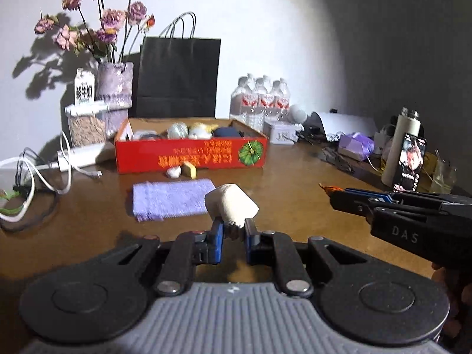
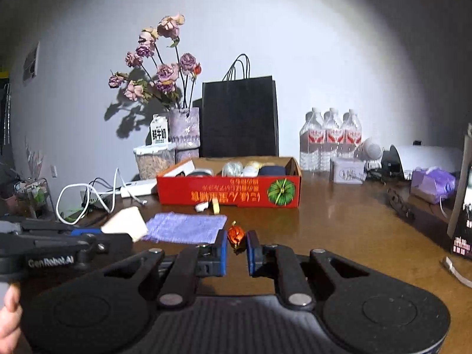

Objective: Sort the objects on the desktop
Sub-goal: 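Carry the beige item and small orange item into the box and release them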

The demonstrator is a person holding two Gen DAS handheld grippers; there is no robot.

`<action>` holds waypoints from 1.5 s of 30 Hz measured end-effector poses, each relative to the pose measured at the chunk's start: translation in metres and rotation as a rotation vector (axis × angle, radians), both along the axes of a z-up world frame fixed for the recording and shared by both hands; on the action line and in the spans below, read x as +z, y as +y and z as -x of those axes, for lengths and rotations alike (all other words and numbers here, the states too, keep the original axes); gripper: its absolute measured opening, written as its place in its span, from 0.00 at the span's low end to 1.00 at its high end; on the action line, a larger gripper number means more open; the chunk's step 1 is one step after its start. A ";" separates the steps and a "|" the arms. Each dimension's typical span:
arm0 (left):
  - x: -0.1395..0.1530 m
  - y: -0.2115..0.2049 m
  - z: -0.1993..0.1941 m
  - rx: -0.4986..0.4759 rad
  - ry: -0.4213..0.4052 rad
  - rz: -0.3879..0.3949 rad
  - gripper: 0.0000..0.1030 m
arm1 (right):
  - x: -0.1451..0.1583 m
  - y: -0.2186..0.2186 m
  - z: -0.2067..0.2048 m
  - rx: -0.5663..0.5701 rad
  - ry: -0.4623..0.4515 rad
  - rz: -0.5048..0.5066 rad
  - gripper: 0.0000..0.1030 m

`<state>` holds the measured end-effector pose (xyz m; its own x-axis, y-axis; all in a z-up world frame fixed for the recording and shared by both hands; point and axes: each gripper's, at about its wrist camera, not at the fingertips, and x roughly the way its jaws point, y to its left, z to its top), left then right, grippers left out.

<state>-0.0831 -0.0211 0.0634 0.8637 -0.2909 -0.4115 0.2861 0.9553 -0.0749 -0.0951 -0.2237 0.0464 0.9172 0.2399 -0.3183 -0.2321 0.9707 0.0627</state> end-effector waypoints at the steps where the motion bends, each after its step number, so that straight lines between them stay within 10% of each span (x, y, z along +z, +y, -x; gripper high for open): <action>1: 0.006 0.001 -0.006 0.008 -0.002 -0.003 0.14 | 0.007 -0.001 -0.007 0.003 0.006 -0.009 0.12; 13: 0.096 0.037 -0.181 -0.033 0.049 0.018 0.15 | 0.105 -0.005 -0.180 0.093 0.087 -0.055 0.12; 23: 0.065 0.056 -0.364 0.010 0.266 0.050 0.15 | 0.045 0.040 -0.376 0.113 0.442 -0.030 0.12; 31: 0.019 0.039 -0.464 0.081 0.392 -0.006 0.16 | 0.011 0.064 -0.466 0.121 0.533 -0.068 0.12; 45: 0.029 0.055 -0.467 0.119 0.386 0.007 0.81 | 0.021 0.058 -0.473 0.020 0.529 -0.081 0.47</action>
